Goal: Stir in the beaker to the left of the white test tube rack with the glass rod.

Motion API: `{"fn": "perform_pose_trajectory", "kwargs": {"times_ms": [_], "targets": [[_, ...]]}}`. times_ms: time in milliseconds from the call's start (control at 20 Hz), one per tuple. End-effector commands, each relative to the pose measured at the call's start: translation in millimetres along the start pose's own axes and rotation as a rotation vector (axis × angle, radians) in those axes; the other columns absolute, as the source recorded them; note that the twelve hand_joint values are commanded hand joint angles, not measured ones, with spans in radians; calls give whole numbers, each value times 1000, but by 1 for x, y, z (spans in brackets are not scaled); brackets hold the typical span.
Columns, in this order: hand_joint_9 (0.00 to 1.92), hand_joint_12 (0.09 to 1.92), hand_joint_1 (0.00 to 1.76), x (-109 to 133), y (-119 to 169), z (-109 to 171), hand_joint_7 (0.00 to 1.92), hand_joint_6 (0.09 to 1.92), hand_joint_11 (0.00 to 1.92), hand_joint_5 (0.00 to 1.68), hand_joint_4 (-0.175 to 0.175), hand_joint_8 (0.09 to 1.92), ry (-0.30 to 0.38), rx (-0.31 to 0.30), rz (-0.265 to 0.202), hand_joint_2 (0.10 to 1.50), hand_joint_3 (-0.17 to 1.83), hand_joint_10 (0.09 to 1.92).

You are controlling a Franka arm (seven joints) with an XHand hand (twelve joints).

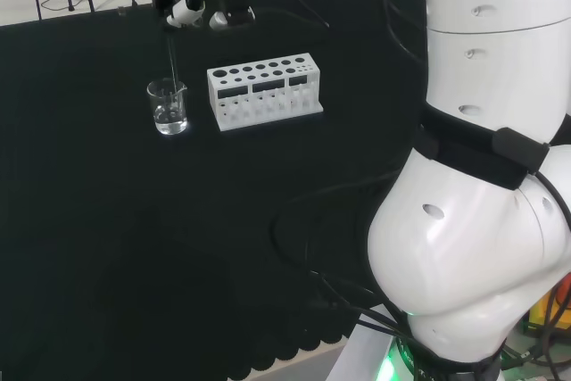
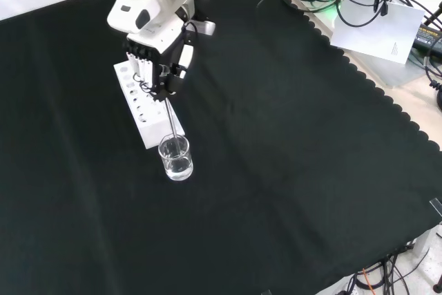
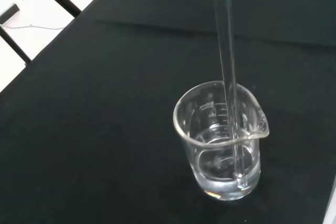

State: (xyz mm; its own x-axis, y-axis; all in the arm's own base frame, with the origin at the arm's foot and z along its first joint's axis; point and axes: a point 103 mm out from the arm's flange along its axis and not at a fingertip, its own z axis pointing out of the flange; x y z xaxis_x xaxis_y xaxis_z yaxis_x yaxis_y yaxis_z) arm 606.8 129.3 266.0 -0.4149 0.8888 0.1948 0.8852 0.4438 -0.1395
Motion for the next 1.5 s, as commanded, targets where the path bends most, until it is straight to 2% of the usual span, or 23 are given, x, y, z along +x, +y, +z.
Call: {"fn": "perform_pose_trajectory", "kwargs": {"times_ms": [50,500,1050,1300,1500], "targets": [[1629,662,1281,13,5,2,1073,662,1356,995,-175,1149,-9,6,-19,1095,0,705],[1629,662,1281,23,21,5,1072,664,1355,994,-175,1150,-10,4,-40,1096,0,706],[1629,662,1281,-7,18,-8,1074,666,1356,993,-175,1149,-27,-5,-9,1095,0,706],[1629,661,1281,-8,13,-9,1074,665,1356,993,-175,1149,-28,-6,-10,1095,0,707],[1629,661,1281,-2,13,-12,1074,665,1355,994,-175,1149,-28,-18,-30,1095,0,707]]}}
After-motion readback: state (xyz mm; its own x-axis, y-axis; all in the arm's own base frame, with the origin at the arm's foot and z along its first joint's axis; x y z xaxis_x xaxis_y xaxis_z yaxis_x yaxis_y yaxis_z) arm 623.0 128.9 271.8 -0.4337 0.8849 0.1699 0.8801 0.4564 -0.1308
